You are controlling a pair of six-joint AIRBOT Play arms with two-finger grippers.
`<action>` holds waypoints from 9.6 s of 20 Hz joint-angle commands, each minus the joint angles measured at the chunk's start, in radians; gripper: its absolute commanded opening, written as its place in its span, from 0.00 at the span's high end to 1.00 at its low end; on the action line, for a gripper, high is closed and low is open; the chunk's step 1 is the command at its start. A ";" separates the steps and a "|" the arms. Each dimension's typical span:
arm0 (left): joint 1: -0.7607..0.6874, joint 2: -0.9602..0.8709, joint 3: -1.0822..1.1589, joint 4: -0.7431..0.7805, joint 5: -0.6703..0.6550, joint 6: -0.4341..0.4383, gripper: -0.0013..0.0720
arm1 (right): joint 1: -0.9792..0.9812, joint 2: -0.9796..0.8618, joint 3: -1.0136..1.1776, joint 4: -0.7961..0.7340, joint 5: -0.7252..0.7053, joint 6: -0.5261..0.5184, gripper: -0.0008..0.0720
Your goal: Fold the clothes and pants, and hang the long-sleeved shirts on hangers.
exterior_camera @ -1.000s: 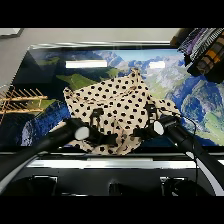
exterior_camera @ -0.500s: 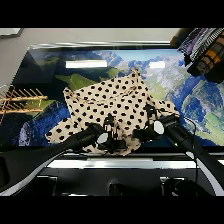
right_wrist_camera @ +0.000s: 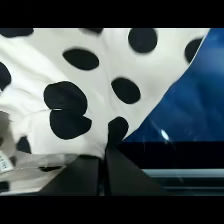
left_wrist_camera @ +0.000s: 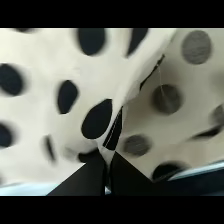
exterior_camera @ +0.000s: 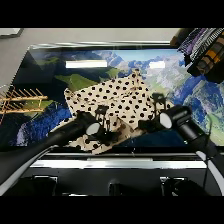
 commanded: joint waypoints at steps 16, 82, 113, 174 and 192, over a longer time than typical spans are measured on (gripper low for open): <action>-0.225 0.203 0.014 -0.243 0.149 -0.138 0.95 | 0.002 0.043 0.550 -0.243 0.298 -0.152 0.94; 0.356 -0.047 0.018 -0.226 0.229 0.745 0.16 | 0.206 0.147 -0.303 0.151 -0.162 0.943 0.23; 0.268 -0.054 0.018 -0.325 0.511 1.376 0.15 | 0.206 0.352 -0.303 0.141 0.154 0.864 0.94; 0.273 -0.187 0.470 -0.468 0.774 1.488 0.95 | -0.228 -0.023 0.312 0.351 -0.052 0.093 0.94; 0.611 0.391 0.484 -0.269 0.397 0.974 0.95 | -0.169 -0.151 1.130 0.470 0.051 -0.251 0.94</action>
